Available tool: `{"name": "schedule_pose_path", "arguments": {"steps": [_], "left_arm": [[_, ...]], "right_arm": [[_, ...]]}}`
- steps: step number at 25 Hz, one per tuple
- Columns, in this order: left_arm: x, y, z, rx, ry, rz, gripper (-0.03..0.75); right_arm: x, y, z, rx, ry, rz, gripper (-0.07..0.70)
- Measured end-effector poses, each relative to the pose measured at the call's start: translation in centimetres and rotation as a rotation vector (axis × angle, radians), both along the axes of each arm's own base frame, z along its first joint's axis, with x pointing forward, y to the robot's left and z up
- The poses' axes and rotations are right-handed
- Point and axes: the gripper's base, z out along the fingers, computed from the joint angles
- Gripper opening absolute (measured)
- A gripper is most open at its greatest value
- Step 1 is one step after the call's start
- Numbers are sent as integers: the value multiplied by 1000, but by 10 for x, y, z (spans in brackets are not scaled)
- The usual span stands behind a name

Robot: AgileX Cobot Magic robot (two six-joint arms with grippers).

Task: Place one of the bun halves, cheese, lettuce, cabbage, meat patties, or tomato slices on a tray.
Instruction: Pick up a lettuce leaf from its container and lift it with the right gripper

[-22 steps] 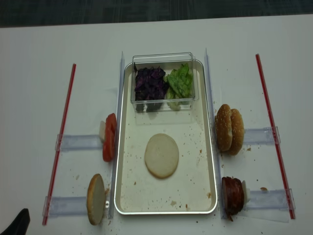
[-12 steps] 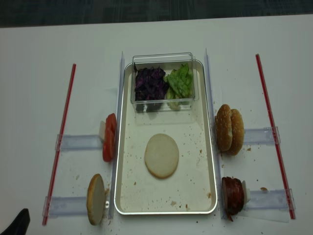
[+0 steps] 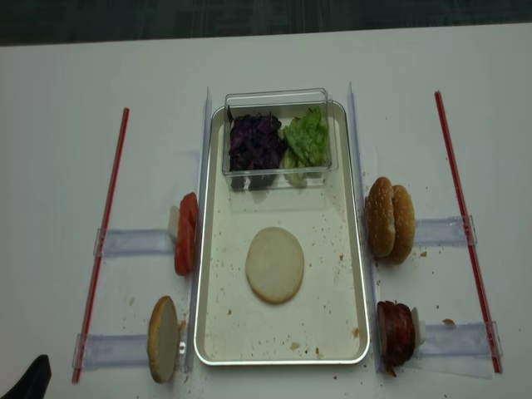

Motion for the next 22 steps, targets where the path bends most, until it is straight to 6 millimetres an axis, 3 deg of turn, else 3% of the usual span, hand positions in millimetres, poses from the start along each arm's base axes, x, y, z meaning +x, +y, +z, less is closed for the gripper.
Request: {"name": "schedule_pose_path", "arguments": {"steps": [10, 17, 22], "left_arm": [[0, 0, 0, 0, 0, 0, 493], [0, 0, 0, 0, 0, 0, 493], [0, 0, 0, 0, 0, 0, 493]], "right_arm": [[64, -2, 33, 24, 123, -5, 533], [135, -5, 53, 36, 282, -6, 533], [198, -8, 54, 15, 396, 14, 533]]}}
